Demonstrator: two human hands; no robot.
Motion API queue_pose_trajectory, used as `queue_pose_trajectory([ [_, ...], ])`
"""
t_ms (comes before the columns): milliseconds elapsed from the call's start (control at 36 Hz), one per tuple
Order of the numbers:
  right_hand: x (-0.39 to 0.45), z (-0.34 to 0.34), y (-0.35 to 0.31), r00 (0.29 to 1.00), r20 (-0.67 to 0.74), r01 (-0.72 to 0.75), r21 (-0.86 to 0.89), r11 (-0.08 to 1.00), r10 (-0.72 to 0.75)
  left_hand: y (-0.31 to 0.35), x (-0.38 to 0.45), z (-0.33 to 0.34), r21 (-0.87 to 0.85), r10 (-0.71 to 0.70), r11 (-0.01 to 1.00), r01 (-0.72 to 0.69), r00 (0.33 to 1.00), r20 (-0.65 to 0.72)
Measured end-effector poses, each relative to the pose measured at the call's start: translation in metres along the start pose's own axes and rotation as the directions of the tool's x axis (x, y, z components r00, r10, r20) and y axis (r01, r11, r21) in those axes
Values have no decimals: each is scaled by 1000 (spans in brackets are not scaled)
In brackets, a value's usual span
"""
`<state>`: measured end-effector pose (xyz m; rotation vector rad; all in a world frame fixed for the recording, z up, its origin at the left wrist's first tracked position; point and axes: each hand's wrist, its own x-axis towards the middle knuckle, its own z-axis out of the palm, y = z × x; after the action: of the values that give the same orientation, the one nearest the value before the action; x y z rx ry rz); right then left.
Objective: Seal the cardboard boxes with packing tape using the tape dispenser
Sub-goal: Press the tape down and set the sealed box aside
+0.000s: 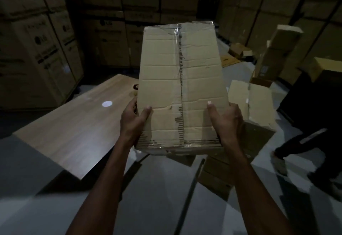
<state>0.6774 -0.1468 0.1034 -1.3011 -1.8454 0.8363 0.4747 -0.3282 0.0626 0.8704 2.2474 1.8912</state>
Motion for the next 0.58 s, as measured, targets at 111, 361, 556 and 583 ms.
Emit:
queue_pose_trajectory([
  [111,10,-26,7,998,-60,-31,-19,999,30,22,11,24,2,37,999,-38,997,61],
  [361,54,-88,38,983,-167,-83,-67,994,71,74,30,111,-49,89,996,-81,975,204],
  [556,131,-128,76,973,-168,-173,-86,981,157,116,65,203,-35,29,999,-17,928,371],
  [583,145,-133,82,973,-164,-180,-81,980,165,121,70,218,-32,28,999,-17,923,385],
])
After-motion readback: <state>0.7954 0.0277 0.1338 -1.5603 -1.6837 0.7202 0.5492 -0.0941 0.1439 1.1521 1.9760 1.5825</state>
